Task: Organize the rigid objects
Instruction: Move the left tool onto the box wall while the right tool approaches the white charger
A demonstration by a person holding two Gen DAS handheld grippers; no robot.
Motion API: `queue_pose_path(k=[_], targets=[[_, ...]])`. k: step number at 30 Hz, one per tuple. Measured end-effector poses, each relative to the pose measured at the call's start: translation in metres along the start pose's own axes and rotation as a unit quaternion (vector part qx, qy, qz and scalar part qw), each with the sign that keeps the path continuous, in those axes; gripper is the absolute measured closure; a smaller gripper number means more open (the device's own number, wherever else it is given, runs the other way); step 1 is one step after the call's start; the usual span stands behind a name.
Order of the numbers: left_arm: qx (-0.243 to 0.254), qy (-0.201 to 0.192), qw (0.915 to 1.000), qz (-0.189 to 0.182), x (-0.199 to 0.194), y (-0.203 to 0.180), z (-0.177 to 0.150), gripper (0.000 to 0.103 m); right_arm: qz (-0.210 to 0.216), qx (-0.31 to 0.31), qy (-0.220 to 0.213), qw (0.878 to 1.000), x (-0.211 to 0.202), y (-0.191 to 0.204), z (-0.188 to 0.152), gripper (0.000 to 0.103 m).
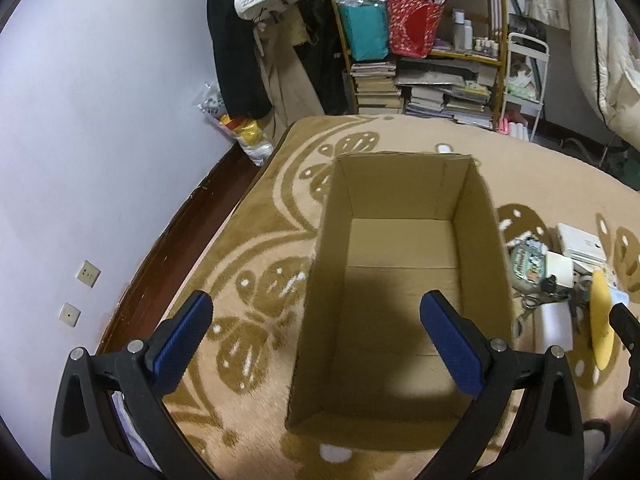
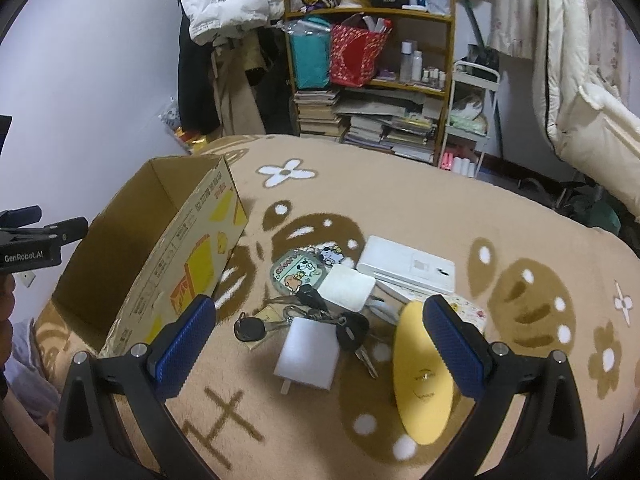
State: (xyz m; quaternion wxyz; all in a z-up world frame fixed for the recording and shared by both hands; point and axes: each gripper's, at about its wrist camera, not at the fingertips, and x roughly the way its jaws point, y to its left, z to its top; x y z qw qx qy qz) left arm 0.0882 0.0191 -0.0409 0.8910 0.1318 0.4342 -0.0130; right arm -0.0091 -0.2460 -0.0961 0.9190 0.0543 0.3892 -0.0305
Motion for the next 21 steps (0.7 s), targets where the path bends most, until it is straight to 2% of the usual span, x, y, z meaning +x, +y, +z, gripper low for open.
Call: queue_pose_path(k=[8, 16, 21], targets=[[-0.006, 0.044, 0.9990, 0.009, 0.036, 0.010, 0.004, 0.001, 0.013, 0.011, 0.049, 0.999, 0.044, -0.002, -0.002, 0.001], [-0.003, 0.085, 0.9960, 0.029, 0.060, 0.014, 0.003, 0.001, 0.022, 0.007, 0.099, 0.995, 0.078, -0.005, -0.018, 0.010], [0.000, 0.108, 0.9934, 0.037, 0.077, 0.017, -0.001, 0.001, 0.019, 0.012, 0.125, 0.992, 0.089, -0.006, -0.026, 0.012]])
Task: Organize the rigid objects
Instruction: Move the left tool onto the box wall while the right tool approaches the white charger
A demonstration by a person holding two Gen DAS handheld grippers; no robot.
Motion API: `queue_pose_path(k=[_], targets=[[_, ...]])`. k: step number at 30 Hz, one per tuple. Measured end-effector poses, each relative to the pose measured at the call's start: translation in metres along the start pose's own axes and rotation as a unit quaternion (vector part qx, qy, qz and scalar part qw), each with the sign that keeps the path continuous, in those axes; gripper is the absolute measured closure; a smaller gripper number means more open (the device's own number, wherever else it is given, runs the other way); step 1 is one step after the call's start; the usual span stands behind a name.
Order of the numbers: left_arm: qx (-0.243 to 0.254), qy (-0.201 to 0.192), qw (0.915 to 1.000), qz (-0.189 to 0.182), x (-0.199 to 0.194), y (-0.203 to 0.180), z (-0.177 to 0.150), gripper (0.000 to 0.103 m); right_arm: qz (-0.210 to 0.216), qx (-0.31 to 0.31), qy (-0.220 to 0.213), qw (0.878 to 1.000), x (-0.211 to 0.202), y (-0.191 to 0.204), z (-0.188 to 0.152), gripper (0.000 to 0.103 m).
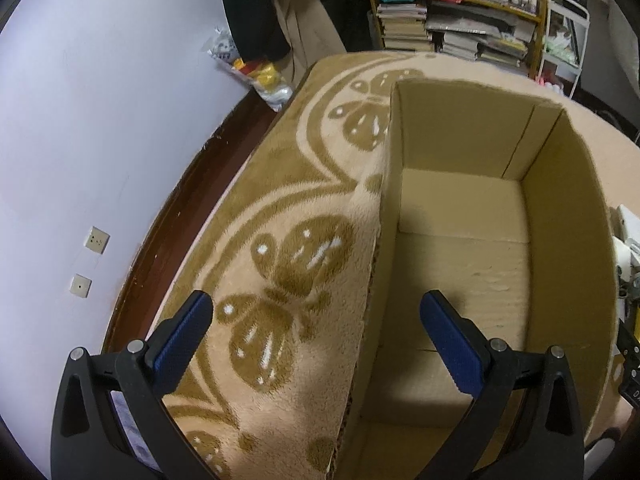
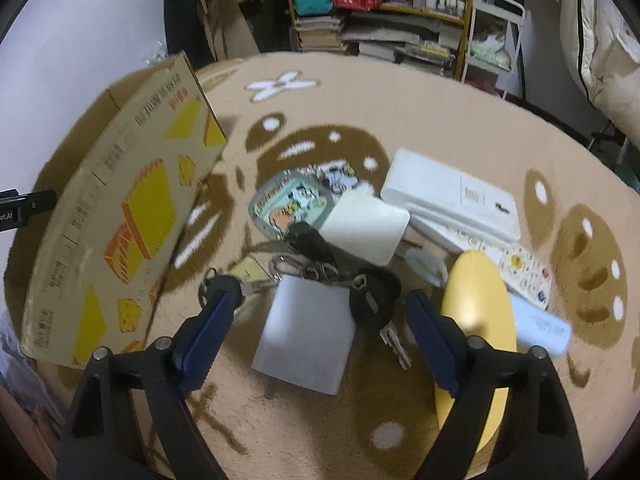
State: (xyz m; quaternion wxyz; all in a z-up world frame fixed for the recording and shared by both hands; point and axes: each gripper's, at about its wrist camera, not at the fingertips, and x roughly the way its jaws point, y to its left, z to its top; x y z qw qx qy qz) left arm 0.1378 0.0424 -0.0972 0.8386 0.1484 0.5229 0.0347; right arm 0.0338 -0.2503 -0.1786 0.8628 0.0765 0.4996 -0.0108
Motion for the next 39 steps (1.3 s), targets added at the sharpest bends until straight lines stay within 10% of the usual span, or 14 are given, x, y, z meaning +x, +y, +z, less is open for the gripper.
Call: queue_pose_path(k=[8, 21, 39], targets=[[0.019, 0.038, 0.9987, 0.027, 0.022, -0.007, -0.003, 0.008, -0.005, 0.006, 0.020, 1.000, 0.012, -0.002, -0.006, 0.028], [0.038, 0.061, 0.9974, 0.010, 0.036, -0.021, -0.010, 0.049, 0.008, 0.069, 0.033, 0.997, 0.018, -0.013, -0.007, 0.027], [0.049, 0.062, 0.9967, 0.020, 0.029, -0.034, -0.016, 0.078, -0.007, 0.086, 0.038, 0.996, 0.015, -0.011, -0.014, 0.027]])
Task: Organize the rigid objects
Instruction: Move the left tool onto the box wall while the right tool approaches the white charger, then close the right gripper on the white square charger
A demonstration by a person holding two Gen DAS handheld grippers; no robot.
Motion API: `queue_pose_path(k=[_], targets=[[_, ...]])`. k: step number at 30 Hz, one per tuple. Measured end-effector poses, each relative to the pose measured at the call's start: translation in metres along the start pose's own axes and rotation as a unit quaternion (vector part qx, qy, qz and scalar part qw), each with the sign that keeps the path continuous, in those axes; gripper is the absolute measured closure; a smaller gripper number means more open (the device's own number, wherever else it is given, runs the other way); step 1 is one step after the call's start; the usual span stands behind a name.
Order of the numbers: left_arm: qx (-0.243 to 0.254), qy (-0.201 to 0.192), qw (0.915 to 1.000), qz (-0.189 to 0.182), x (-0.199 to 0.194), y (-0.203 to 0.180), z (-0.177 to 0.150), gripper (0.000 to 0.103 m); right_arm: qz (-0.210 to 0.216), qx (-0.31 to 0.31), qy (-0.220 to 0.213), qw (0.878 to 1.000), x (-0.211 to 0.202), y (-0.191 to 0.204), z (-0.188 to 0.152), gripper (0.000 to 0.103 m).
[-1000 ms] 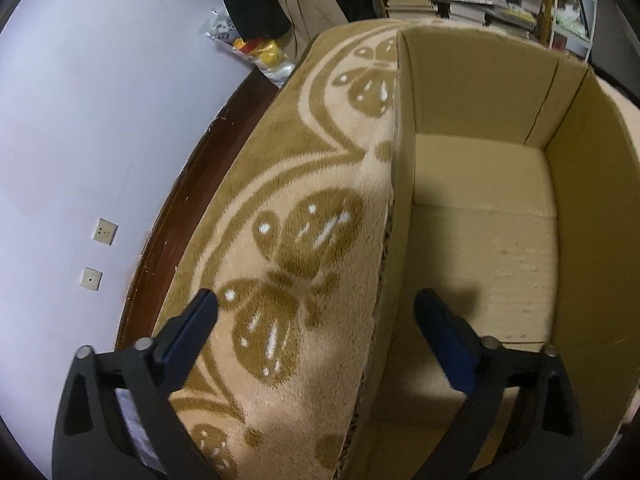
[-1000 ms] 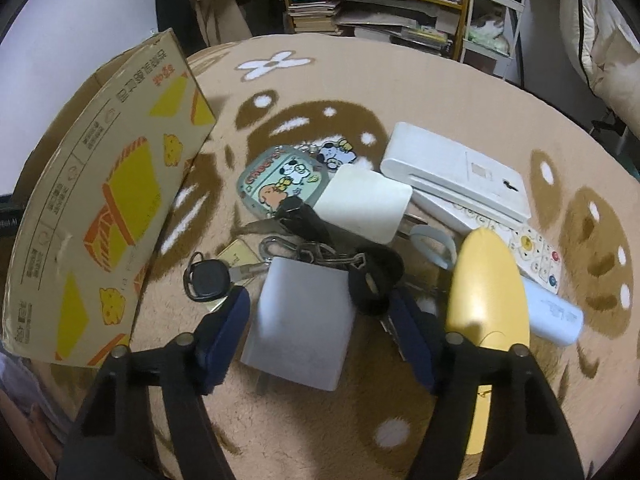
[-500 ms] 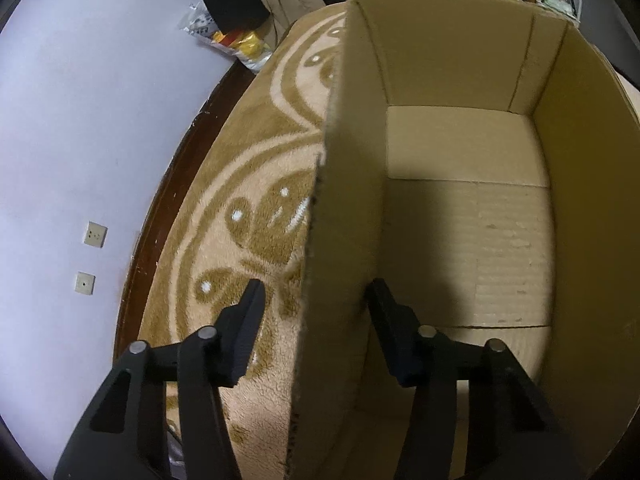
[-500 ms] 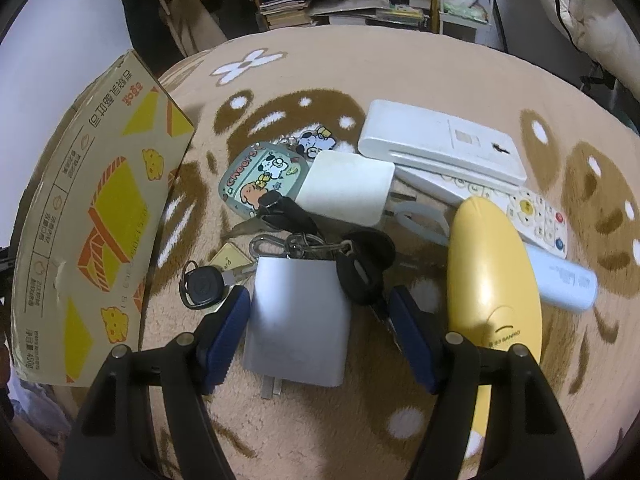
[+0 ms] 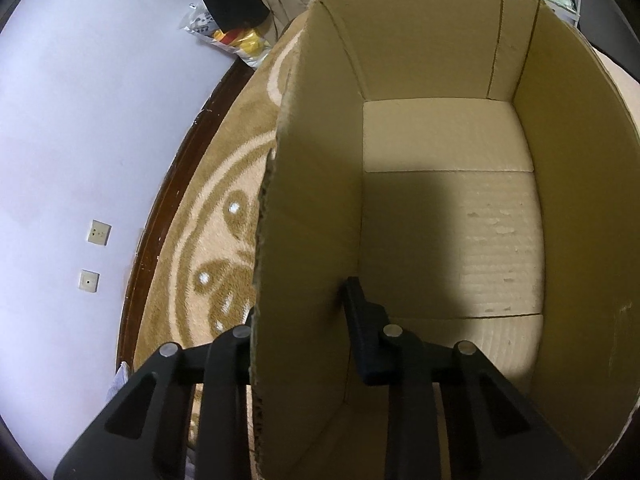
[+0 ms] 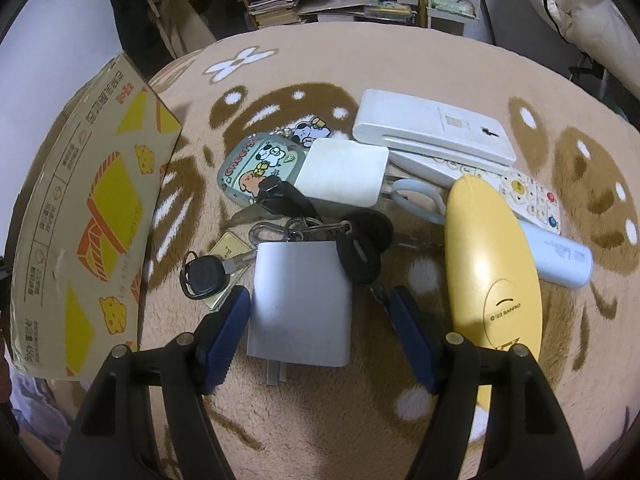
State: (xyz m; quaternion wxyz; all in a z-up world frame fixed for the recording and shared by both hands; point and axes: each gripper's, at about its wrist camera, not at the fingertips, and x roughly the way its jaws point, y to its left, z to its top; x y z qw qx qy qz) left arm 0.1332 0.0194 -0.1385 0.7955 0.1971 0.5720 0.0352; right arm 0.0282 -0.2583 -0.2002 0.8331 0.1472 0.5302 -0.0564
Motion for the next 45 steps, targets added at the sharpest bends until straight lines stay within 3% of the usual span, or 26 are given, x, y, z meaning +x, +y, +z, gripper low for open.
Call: queue_pose_path(k=[13, 15, 18, 21, 25, 26, 27, 28, 31, 38, 41, 43, 45], targets=[[-0.004, -0.002, 1.0000, -0.006, 0.000, 0.004, -0.001, 0.079, -0.008, -0.017, 0.006, 1.000, 0.005, 0.006, 0.000, 0.027], [-0.002, -0.003, 1.0000, -0.004, 0.000, 0.003, -0.001, 0.079, -0.018, -0.030, 0.007, 0.999, 0.006, 0.010, -0.001, 0.030], [-0.002, -0.003, 1.0000, -0.004, 0.001, 0.003, -0.001, 0.079, -0.029, -0.061, -0.002, 0.998, 0.002, 0.019, -0.001, 0.045], [-0.002, -0.002, 1.0000, -0.005, 0.000, 0.004, -0.002, 0.079, -0.036, -0.085, -0.013, 0.996, -0.001, 0.030, -0.002, 0.046], [-0.007, -0.001, 0.9999, -0.010, 0.000, 0.007, -0.002, 0.079, -0.016, -0.070, -0.017, 0.997, -0.007, 0.026, 0.002, 0.048], [-0.007, -0.001, 0.9999, -0.011, 0.000, 0.008, -0.001, 0.079, -0.009, -0.063, -0.022, 0.998, -0.011, 0.024, 0.003, 0.058], [-0.007, -0.001, 0.9999, -0.011, 0.000, 0.008, -0.002, 0.079, 0.008, -0.061, -0.030, 0.998, -0.016, 0.024, 0.002, 0.099], [-0.007, 0.000, 0.9999, -0.010, 0.000, 0.008, -0.001, 0.079, 0.018, -0.061, -0.044, 0.997, -0.026, 0.024, 0.004, 0.102], [-0.005, -0.002, 1.0000, -0.007, -0.001, 0.008, -0.002, 0.079, 0.018, -0.055, -0.066, 0.996, -0.040, 0.023, 0.009, 0.102], [-0.007, -0.005, 0.9999, -0.008, -0.002, 0.008, -0.003, 0.078, 0.029, -0.025, -0.022, 0.999, -0.021, 0.006, 0.009, 0.098], [-0.009, -0.004, 0.9999, -0.010, -0.002, 0.009, -0.003, 0.078, 0.036, -0.027, -0.027, 0.999, -0.023, 0.009, 0.007, 0.078], [-0.008, -0.004, 0.9999, -0.009, -0.002, 0.009, -0.003, 0.078, 0.037, -0.024, -0.027, 0.999, -0.022, 0.009, 0.006, 0.059], [-0.007, -0.005, 0.9999, -0.008, -0.002, 0.010, -0.003, 0.078, 0.036, -0.019, -0.024, 0.999, -0.021, 0.008, 0.006, 0.057]])
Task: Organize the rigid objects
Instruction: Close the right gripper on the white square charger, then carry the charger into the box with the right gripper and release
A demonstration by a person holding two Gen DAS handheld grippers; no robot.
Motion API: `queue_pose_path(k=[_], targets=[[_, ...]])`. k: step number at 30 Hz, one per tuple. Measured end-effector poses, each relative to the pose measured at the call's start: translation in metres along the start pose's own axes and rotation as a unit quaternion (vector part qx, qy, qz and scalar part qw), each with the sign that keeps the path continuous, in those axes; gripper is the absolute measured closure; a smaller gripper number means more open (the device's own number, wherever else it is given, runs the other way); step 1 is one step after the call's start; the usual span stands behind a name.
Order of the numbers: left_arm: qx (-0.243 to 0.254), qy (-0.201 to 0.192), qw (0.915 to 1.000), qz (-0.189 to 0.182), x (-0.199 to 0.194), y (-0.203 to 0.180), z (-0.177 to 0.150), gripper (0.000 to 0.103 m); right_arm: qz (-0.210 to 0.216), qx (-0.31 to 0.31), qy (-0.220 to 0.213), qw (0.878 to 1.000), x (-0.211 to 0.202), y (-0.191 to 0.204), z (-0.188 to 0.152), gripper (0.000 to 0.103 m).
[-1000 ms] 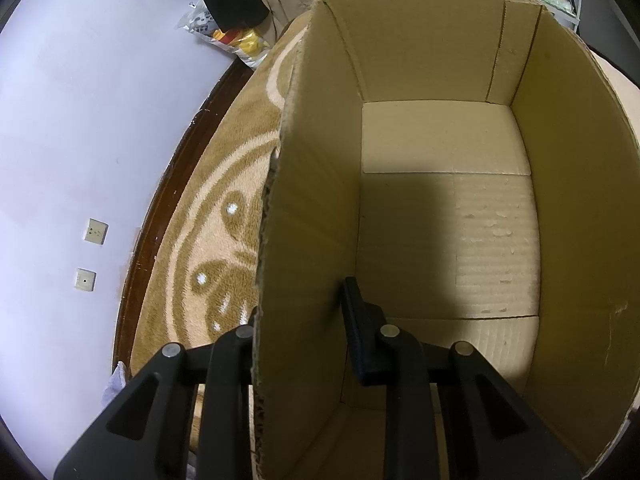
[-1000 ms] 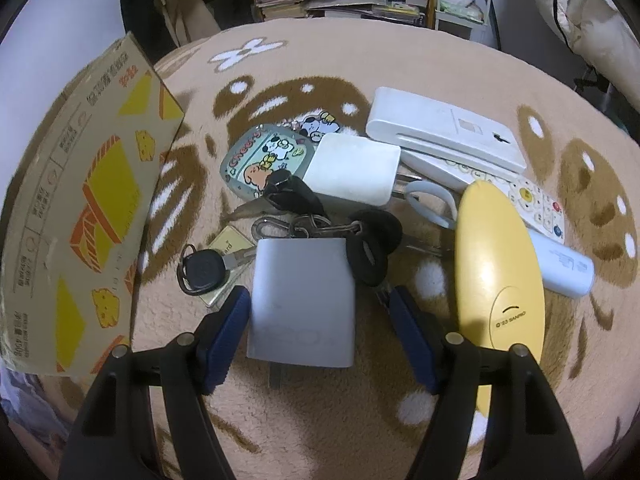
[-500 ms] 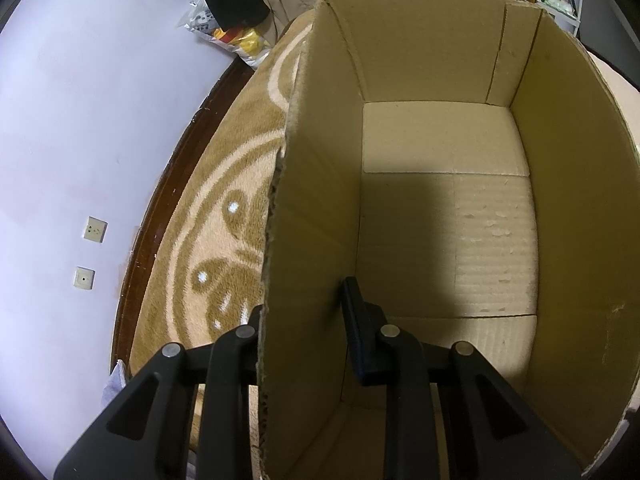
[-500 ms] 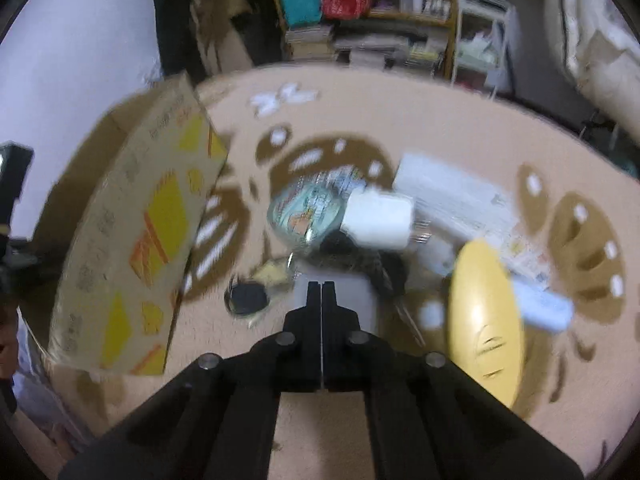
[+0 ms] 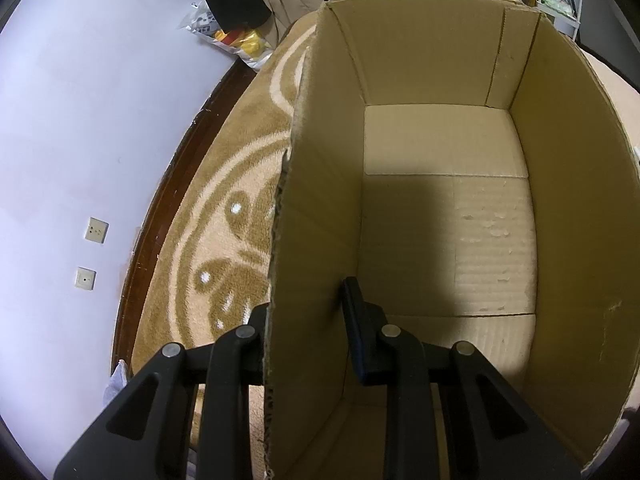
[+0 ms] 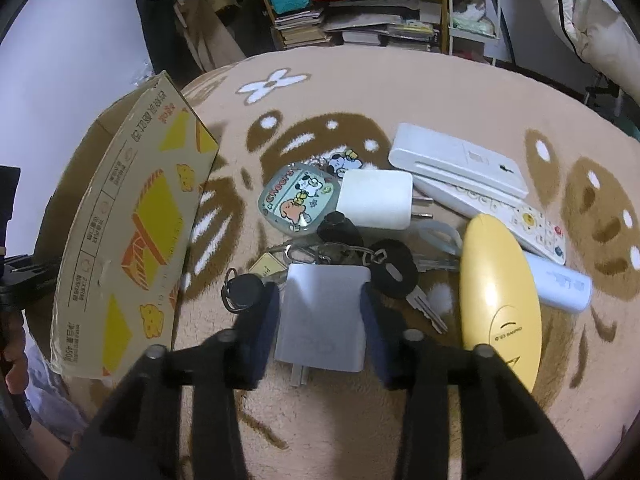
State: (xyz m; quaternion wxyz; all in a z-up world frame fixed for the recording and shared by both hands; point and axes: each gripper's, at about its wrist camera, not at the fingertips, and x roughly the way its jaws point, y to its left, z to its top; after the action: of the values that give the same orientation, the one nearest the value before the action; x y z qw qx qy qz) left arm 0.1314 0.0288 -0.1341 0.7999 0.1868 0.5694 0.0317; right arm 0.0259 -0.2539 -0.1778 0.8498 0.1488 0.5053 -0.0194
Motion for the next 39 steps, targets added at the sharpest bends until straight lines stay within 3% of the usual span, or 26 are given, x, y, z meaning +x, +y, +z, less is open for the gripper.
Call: queue_pose_path(k=[5, 12, 23, 28, 30, 31, 35, 39], targets=[[0.002, 0.000, 1.0000, 0.003, 0.002, 0.000, -0.001, 0.078, 0.004, 0.014, 0.021, 1.000, 0.007, -0.005, -0.004, 0.054], [-0.001, 0.003, 1.0000, -0.001, 0.002, -0.001, -0.001, 0.078, 0.025, 0.018, 0.027, 0.999, 0.013, -0.004, -0.006, 0.036], [-0.009, 0.007, 0.9999, -0.009, 0.003, 0.004, 0.000, 0.078, 0.032, 0.001, 0.032, 0.999, 0.023, 0.006, -0.007, 0.036], [-0.010, 0.004, 0.9999, -0.009, 0.001, 0.005, 0.000, 0.078, -0.001, -0.040, 0.052, 0.998, 0.038, 0.019, -0.014, 0.036], [-0.012, 0.004, 0.9999, -0.011, 0.000, 0.005, 0.000, 0.078, -0.014, -0.052, 0.044, 0.998, 0.039, 0.024, -0.013, 0.039], [-0.012, 0.005, 0.9998, -0.012, 0.001, 0.006, 0.000, 0.078, -0.020, -0.048, 0.040, 0.998, 0.040, 0.025, -0.012, 0.047], [-0.010, 0.004, 0.9999, -0.008, 0.001, 0.005, 0.000, 0.078, -0.046, -0.064, 0.029, 0.996, 0.041, 0.031, -0.011, 0.048], [-0.007, 0.003, 1.0000, -0.005, 0.000, 0.004, 0.000, 0.078, -0.057, -0.090, -0.018, 0.994, 0.022, 0.047, -0.010, 0.048]])
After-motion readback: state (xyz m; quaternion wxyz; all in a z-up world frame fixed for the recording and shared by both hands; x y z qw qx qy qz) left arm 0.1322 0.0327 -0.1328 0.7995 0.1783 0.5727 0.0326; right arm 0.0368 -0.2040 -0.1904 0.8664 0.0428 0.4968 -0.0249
